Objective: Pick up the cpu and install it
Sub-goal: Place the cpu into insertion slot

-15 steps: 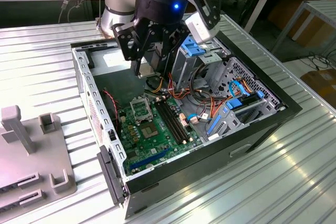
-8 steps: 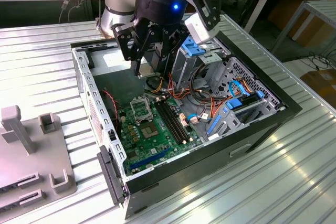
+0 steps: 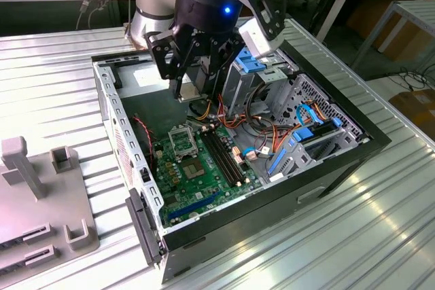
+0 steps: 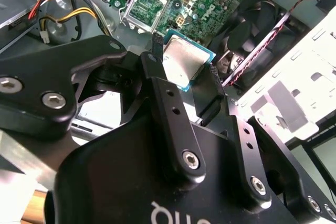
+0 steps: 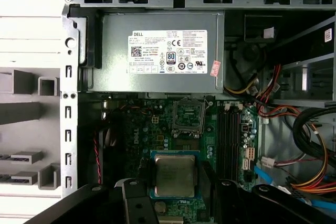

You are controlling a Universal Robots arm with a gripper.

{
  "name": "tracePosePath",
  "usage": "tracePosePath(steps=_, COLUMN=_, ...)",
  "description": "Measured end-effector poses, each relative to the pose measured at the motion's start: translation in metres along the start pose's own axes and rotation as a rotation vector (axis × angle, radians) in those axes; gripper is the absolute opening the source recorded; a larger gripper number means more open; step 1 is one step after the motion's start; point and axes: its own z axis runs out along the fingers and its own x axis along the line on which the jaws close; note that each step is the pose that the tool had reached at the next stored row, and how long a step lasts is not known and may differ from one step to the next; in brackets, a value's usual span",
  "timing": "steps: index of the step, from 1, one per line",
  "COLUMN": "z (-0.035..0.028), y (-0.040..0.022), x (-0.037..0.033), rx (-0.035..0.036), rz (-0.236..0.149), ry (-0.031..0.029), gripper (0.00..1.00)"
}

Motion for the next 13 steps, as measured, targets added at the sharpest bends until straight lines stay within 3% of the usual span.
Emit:
tracePosePath(steps=6, z=0.0057, y=-0.0041, x=-0.0001, rx=0.0000, rz=0.000, ry=0.0000, gripper=0.47)
tracePosePath(steps=13, z=0.0064, y=-0.0042, x=-0.0003, rx=0.0001, rz=0.000, ry=0.0001, gripper=0.47)
